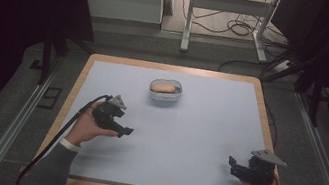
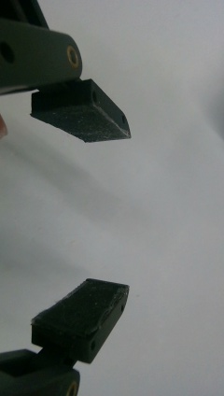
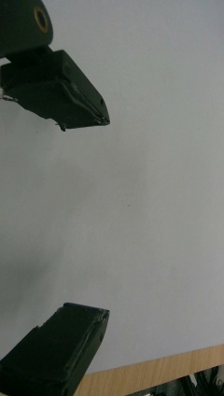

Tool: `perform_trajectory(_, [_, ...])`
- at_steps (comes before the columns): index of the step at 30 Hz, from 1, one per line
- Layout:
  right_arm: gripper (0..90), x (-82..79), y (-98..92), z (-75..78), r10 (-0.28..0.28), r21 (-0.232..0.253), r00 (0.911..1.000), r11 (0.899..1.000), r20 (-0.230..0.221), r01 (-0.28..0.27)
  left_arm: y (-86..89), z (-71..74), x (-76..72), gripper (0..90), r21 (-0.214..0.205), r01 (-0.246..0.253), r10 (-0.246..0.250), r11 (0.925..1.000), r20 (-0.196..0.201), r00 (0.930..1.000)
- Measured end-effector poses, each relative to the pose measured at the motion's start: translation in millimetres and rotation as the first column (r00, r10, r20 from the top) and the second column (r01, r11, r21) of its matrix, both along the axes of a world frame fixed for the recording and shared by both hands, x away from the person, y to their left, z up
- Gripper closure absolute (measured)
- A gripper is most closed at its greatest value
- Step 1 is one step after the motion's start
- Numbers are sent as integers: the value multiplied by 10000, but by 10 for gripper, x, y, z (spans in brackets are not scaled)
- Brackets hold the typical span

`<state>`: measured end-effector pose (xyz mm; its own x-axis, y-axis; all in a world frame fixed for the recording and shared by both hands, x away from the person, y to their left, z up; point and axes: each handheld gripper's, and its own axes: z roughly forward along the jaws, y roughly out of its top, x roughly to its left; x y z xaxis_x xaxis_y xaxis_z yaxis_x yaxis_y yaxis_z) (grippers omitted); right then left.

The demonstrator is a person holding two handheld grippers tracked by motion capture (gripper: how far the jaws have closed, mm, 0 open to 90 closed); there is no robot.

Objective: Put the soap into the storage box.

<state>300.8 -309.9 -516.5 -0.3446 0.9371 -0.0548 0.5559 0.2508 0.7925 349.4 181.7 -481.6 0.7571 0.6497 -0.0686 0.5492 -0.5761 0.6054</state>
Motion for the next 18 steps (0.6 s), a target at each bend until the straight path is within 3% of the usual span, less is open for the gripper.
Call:
perform_trajectory(10, [67, -2, 6, 2, 23, -30, 10000, 10000, 17, -22, 195, -192, -237, 209, -60, -523, 523, 9986, 63, 9986])
perform_trajectory(18, [67, -9, 33, 14, 75, -59, 10000, 10000, 61, -75, 247, -283, -265, 206, -9, -763, 763, 9971, 34, 9971])
